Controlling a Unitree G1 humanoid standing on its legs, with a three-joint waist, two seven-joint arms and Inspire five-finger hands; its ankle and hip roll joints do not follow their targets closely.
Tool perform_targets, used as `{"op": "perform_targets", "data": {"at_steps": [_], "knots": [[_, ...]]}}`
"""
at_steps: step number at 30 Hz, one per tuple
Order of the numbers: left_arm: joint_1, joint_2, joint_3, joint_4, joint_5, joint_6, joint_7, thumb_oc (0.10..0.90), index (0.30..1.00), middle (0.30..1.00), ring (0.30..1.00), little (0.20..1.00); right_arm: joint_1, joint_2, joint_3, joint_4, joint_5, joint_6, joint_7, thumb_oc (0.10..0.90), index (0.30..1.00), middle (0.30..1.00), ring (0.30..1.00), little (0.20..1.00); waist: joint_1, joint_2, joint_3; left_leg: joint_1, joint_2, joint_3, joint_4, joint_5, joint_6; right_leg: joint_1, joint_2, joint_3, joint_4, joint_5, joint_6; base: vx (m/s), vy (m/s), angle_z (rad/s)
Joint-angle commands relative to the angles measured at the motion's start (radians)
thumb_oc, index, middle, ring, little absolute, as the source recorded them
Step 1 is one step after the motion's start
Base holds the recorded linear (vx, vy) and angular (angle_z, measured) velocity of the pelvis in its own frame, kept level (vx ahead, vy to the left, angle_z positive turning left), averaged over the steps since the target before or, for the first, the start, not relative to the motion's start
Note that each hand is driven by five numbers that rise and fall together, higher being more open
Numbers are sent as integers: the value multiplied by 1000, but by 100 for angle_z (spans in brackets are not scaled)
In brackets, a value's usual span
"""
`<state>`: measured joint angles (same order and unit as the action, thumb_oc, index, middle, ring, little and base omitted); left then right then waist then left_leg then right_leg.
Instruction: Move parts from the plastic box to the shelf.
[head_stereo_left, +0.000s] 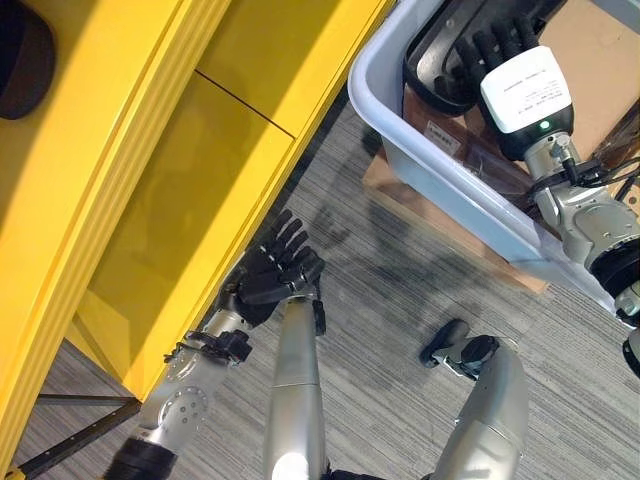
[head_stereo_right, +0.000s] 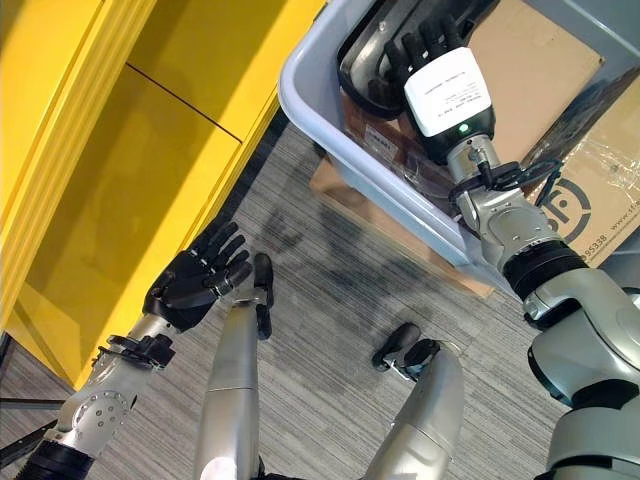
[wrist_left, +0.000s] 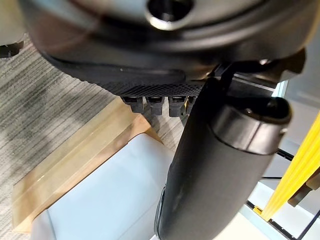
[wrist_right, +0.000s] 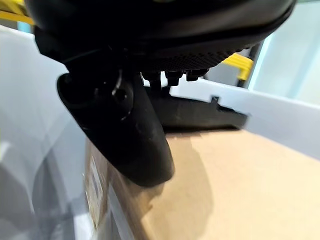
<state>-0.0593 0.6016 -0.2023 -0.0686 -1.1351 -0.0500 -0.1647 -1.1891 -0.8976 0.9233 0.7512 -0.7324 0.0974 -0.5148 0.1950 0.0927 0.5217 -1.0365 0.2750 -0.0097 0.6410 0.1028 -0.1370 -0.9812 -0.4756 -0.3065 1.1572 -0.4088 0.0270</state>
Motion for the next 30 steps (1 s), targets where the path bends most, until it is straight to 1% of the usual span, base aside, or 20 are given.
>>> {"op": "perform_targets", "data": {"at_steps": [1,3,6,7,8,13,16,18,19,20,22,24,27,29,30], "knots": [[-25,29,49,-105,-28,-52,-51,900,1000,1000,1000,1000,-110,-24,-32,52,35,76,10,900,1000,1000,1000,1000,25,8,-2,21,-22,0,251,-318,66,-26,75,5,18,5,32,0,0,0],[-22,31,51,-106,-31,-50,-58,900,1000,1000,1000,1000,-110,-25,-28,49,54,104,35,900,1000,1000,1000,1000,25,6,-2,20,-20,0,252,-318,65,-28,75,4,21,5,32,0,0,0],[-19,34,56,-113,-30,-48,-61,900,1000,1000,1000,1000,-104,-26,-29,58,89,118,56,900,1000,1000,1000,1000,26,3,-2,18,-19,-3,253,-317,66,-31,77,4,27,2,32,7,-15,1],[-22,37,60,-115,-33,-40,-60,900,1000,1000,1000,1000,-108,-24,-26,73,102,129,97,900,1000,1000,1000,1000,27,2,-2,15,-20,-7,256,-317,66,-32,77,3,34,-2,31,26,-48,3],[-24,38,61,-113,-33,-36,-62,900,1000,1000,1000,1000,-109,-21,-21,84,111,134,111,900,1000,1000,1000,1000,28,1,-2,13,-20,-8,258,-316,66,-34,77,3,38,-3,31,28,-49,2],[-33,44,63,-107,-36,-23,-59,900,1000,1000,1000,1000,-137,-24,8,111,128,132,153,900,1000,1000,1000,1000,31,-4,-2,7,-19,-13,260,-310,64,-39,76,-1,46,-4,31,4,-7,0],[-41,56,69,-108,-40,-17,-53,900,1000,1000,1000,1000,-167,-31,40,119,152,134,244,900,1000,1000,1000,1000,34,-9,-2,-3,-17,-19,262,-304,62,-46,74,-4,54,-4,32,14,-22,1],[-41,59,75,-111,-40,-11,-44,900,1000,1000,1000,1000,-176,-35,60,113,159,134,281,900,1000,1000,1000,1000,36,-12,-2,-7,-15,-23,263,-299,61,-48,72,-6,59,-5,31,31,-35,4],[-43,65,82,-107,-41,-5,-46,900,1000,1000,1000,1000,-190,-35,78,115,173,131,331,900,1000,1000,1000,1000,38,-17,-2,-10,-12,-27,263,-294,60,-50,69,-9,63,-6,31,28,-26,4],[-42,65,83,-107,-41,-4,-47,900,1000,1000,1000,1000,-191,-35,80,115,173,131,333,900,1000,1000,1000,1000,38,-17,-2,-10,-12,-27,263,-294,60,-50,69,-9,64,-6,31,38,-40,3],[-39,74,87,-109,-42,-1,-50,900,1000,1000,1000,1000,-215,-38,101,122,195,131,382,900,1000,1000,1000,1000,43,-20,-2,-13,-9,-31,262,-289,59,-51,67,-14,66,-4,31,30,-46,5],[-33,80,96,-111,-40,2,-53,900,1000,1000,1000,1000,-233,-38,118,133,200,118,429,900,1000,1000,1000,1000,48,-25,-2,-16,-6,-35,259,-282,57,-51,63,-21,69,-5,30,28,-43,7],[-32,87,102,-107,-41,2,-48,900,1000,1000,1000,1000,-263,-50,157,144,179,127,463,900,1000,1000,1000,1000,53,-32,-2,-26,0,-43,257,-268,54,-57,59,-27,85,-11,27,39,-49,5],[-27,90,105,-106,-43,-1,-47,900,1000,1000,1000,1000,-273,-58,169,156,172,116,471,900,1000,1000,1000,1000,56,-35,-2,-33,-1,-49,262,-266,55,-59,56,-31,92,-14,26,40,-49,7],[-25,87,107,-103,-29,-6,-47,900,1000,1000,1000,1000,-286,-62,185,158,145,115,484,900,1000,1000,1000,1000,60,-40,-2,-38,0,-54,262,-263,55,-61,55,-35,96,-16,25,36,-41,11]]}}
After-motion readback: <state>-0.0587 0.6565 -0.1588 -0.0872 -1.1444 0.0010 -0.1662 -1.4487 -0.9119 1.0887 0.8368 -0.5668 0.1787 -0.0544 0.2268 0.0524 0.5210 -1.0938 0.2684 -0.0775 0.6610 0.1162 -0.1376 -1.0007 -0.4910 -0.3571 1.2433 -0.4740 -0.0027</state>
